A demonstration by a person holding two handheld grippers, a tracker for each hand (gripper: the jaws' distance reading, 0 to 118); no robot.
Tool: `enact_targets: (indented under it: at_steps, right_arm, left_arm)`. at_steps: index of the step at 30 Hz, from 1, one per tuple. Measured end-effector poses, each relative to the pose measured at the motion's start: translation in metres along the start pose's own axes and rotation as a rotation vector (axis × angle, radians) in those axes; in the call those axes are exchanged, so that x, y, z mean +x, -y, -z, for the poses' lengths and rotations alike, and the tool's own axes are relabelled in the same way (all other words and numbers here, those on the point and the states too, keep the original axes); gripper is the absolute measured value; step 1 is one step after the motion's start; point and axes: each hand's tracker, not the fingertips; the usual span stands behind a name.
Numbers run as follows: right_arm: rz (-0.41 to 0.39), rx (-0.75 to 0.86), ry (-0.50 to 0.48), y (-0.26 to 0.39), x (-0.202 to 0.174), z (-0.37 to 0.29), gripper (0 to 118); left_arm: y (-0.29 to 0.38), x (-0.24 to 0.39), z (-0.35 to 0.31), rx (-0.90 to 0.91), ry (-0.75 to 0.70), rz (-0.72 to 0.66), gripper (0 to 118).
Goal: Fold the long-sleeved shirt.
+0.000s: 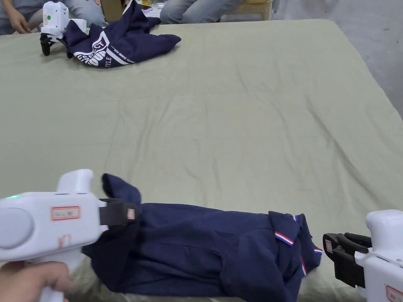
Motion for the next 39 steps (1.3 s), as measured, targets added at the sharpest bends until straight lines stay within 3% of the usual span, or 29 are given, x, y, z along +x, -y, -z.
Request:
enact_targets:
  at_steps: [7,10,13,26,34,36,39]
  right_arm:
    - [0.033,0.02,-0.003,0.006,0.023,-0.022,0]
    - [0.034,0.014,-0.007,0.012,0.038,-0.029,0]
    - [0.033,-0.006,-0.021,0.016,0.045,-0.036,0]
    - [0.066,-0.004,-0.009,0.026,0.049,-0.041,0]
    - [0.091,0.005,0.015,0.028,0.058,-0.047,0]
    - [0.102,0.003,0.015,0.028,0.058,-0.046,0]
    - [0.096,0.001,0.02,0.027,0.055,-0.048,0]
  left_arm:
    - [0.049,0.132,0.073,-0.089,0.074,0.262,3]
    - [0.068,0.166,0.092,-0.125,0.163,0.282,3]
    - [0.076,0.169,0.106,-0.135,0.154,0.35,3]
    - [0.066,0.187,0.116,-0.127,0.126,0.281,4]
    - [0.078,0.199,0.154,-0.122,0.101,0.324,4]
    - [0.083,0.195,0.174,-0.173,0.095,0.302,15]
    - [0.08,0.189,0.172,-0.183,0.19,0.232,46]
